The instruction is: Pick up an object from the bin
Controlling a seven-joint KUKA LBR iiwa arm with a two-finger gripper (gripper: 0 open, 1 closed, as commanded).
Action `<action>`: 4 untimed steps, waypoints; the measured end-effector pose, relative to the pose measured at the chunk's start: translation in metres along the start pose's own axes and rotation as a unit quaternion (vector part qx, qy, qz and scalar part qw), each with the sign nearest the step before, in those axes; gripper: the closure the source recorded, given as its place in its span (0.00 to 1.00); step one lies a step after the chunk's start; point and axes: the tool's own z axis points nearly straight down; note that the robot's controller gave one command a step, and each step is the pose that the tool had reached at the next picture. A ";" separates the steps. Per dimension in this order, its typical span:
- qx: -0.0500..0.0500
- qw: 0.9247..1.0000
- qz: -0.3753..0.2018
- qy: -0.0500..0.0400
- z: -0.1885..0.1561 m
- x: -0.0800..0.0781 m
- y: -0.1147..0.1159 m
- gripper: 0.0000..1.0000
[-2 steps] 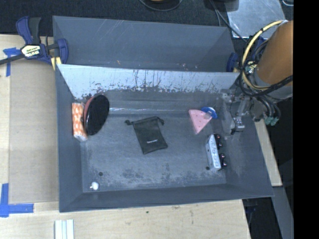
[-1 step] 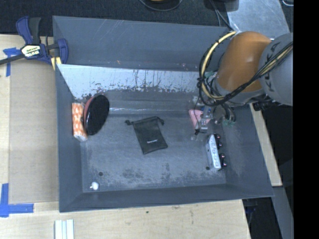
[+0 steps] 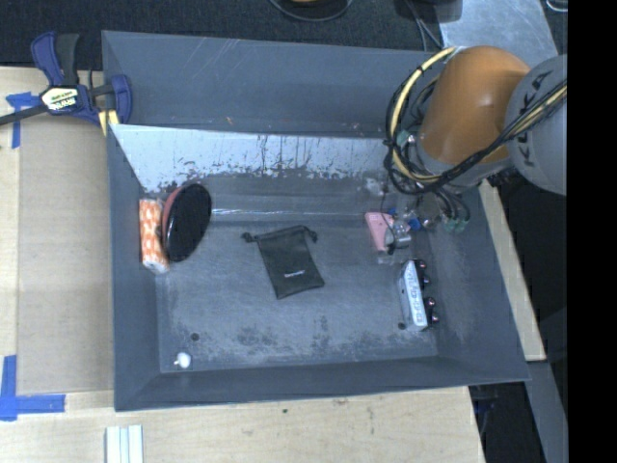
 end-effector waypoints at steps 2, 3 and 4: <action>0.001 0.999 -0.048 -0.001 0.069 -0.012 0.056 0.00; -0.001 0.999 0.041 -0.001 0.068 -0.017 0.117 0.00; 0.000 0.989 0.146 -0.003 0.068 -0.002 0.125 0.00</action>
Offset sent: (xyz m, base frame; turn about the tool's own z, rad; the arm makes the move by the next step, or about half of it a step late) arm 0.0061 0.0613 -0.0691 -0.1065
